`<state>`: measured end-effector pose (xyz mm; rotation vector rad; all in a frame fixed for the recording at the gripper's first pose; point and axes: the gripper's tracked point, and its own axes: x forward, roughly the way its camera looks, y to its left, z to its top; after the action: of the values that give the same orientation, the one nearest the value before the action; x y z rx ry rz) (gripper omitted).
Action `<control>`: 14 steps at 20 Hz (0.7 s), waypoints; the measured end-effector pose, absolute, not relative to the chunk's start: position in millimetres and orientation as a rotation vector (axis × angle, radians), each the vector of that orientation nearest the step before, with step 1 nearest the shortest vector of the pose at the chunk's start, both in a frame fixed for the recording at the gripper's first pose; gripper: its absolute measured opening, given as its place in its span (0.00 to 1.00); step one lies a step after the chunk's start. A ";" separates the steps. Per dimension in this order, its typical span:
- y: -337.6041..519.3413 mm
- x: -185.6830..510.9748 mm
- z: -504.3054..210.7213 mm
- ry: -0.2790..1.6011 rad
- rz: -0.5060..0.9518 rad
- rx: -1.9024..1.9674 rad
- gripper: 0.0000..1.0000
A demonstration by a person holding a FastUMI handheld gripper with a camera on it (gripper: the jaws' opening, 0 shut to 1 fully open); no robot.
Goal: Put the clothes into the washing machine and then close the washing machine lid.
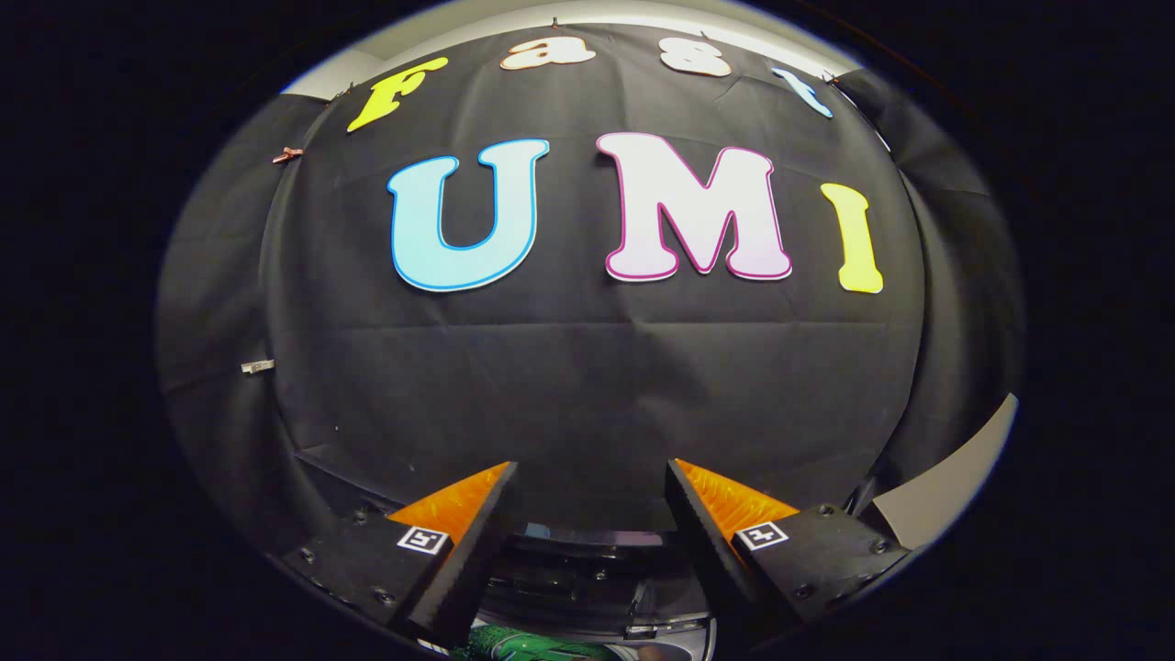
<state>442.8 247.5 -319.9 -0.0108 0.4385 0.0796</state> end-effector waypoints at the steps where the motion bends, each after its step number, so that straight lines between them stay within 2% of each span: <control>1: 248.1 442.7 -319.4 0.446 0.086 -0.012 0.98; 14: 247.9 394.9 -312.8 0.525 0.087 -0.010 0.99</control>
<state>394.9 247.9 -312.8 -0.0098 0.5248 0.0867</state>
